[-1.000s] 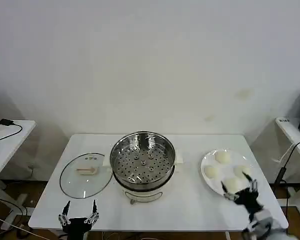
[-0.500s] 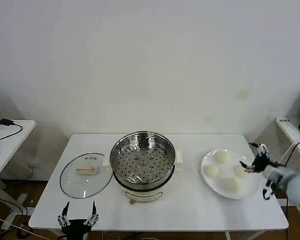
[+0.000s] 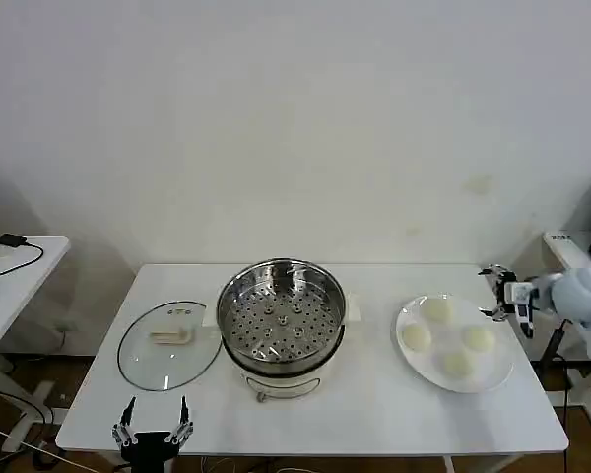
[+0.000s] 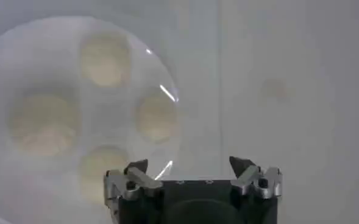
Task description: Take steamed baozi put them in steamer then cover it.
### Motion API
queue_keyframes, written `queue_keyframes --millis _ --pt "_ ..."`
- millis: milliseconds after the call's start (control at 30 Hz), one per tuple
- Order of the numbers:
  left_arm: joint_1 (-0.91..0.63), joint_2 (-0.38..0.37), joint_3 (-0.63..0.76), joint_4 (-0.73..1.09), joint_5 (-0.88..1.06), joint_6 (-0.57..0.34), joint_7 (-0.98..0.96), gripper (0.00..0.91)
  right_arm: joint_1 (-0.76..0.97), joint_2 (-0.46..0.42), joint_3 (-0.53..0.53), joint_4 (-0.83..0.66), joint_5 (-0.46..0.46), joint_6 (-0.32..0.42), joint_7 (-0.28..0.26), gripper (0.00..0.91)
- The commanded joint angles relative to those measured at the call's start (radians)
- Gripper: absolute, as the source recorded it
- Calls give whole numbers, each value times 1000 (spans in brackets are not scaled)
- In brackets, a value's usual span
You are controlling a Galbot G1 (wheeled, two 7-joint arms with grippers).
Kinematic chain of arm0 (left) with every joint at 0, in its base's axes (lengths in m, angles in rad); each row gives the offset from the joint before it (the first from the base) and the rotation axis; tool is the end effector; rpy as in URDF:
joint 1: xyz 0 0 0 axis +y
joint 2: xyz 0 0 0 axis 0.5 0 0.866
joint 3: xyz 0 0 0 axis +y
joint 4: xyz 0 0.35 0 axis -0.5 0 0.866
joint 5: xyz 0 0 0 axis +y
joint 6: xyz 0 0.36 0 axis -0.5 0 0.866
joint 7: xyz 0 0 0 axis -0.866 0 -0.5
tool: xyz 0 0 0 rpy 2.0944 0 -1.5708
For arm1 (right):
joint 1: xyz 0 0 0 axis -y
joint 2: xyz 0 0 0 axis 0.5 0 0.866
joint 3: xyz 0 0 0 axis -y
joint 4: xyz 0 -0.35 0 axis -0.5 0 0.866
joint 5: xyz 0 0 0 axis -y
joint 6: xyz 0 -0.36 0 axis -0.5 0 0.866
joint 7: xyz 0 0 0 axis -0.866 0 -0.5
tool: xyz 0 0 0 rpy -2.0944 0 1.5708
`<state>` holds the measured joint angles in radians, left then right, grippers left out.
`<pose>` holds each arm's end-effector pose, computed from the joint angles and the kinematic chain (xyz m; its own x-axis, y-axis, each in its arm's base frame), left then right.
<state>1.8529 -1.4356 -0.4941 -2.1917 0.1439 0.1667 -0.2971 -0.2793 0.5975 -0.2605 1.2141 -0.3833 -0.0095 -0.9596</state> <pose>0.1014 0.0104 -0.3084 -0.9368 -0.2238 0.2687 -0.1381 0.9427 0.3037 0.4945 -0.2593 -0.1683 -0.5080 -0.0653 0.8589 -0.8584 -0.0447 -0.5111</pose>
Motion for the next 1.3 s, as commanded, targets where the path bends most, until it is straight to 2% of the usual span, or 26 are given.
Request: queue_keyframes --millis 33,167,467,1000,1300 --pt "1 -1 0 -1 5 1 2 907 271 131 -308 -264 12 35 -95 907" --pt "0 0 -7 -6 5 2 3 907 268 204 -289 -348 -4 43 -92 907" --pt "2 -11 -18 -9 11 1 6 907 233 285 -255 -437 -48 59 -60 907" --pt "13 -18 -31 4 16 -5 8 907 215 356 -219 -526 -103 70 -21 907" --pt "10 -17 -29 8 17 -6 9 907 215 378 -219 -561 -100 73 -1 856"
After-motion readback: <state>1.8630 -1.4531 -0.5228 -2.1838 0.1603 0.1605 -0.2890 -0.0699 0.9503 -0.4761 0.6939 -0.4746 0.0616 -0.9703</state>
